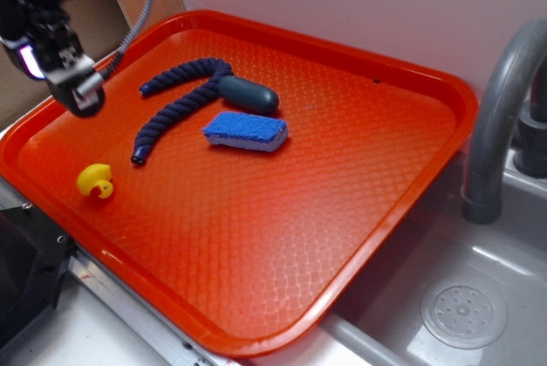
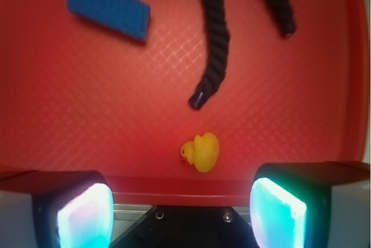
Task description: Grab the yellow duck.
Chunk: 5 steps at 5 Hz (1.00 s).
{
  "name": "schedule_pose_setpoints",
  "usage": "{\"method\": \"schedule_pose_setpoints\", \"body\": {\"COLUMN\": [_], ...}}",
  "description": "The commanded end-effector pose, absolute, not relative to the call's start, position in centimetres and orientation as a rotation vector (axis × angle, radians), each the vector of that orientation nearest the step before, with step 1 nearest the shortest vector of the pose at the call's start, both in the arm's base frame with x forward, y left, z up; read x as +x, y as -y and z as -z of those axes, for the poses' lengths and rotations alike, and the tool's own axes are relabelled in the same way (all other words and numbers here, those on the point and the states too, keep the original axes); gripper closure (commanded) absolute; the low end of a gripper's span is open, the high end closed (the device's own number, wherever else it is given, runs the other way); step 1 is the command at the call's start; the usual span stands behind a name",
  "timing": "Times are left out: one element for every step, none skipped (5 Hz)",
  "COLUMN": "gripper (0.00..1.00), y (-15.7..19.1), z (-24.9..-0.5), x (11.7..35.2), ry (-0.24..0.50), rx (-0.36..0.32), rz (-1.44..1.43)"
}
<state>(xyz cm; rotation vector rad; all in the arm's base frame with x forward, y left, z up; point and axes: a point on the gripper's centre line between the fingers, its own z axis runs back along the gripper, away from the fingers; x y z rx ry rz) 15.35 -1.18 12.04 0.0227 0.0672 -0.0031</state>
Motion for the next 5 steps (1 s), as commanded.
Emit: {"method": "schedule_pose_setpoints", "body": {"gripper": [0.0,0.0,0.0,0.0,0.0], "y": [1.0,1.0,0.9,0.3,-0.3], "z": [-8.7,-7.0,-5.4,-3.9,-2.8], "x": [15.5,15.2,14.9,14.4,14.2], "ry": [-0.137,-0.203,-0.242,-0.29,-0.318], "rx": [0.032,0.04,0.08,0.12,0.138], "rz": [0.023,0.031,0.047,0.041,0.035]}}
